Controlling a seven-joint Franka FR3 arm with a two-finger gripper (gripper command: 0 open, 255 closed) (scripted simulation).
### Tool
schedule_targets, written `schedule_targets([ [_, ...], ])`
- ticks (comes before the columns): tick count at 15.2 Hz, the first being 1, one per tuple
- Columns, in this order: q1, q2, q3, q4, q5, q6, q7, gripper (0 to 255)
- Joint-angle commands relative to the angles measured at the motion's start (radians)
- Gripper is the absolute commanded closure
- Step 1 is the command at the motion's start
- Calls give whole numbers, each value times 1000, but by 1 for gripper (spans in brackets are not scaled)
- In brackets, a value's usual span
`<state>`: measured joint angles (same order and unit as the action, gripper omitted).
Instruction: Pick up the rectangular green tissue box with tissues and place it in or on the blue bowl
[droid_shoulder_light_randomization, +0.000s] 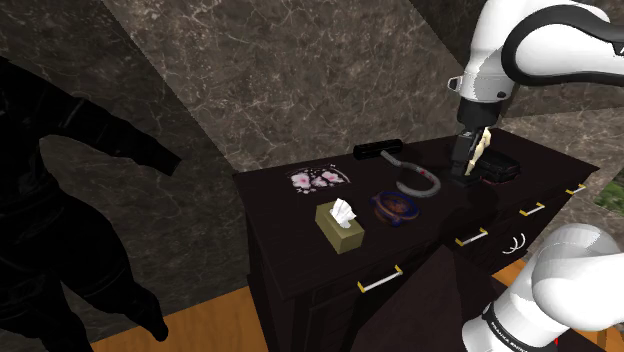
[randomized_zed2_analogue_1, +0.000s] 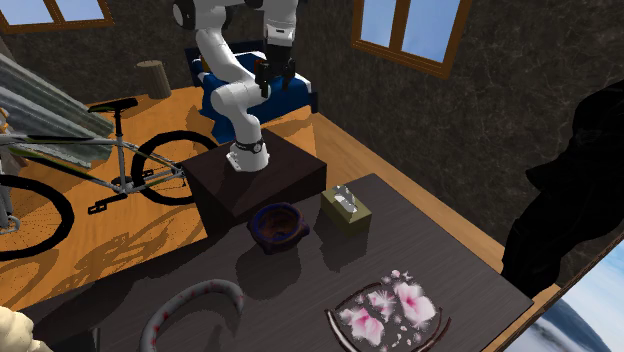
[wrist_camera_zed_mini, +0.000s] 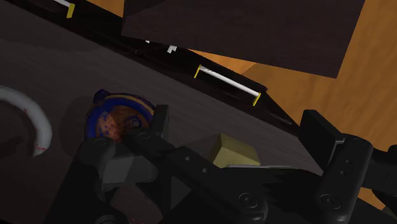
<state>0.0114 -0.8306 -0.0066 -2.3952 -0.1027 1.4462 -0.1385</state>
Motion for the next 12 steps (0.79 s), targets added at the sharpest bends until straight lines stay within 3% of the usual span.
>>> schedule_targets([
  [1,0,0,0,0,0,0,0,0],
  [12,84,283,-222,-83,64,397,-329,0],
])
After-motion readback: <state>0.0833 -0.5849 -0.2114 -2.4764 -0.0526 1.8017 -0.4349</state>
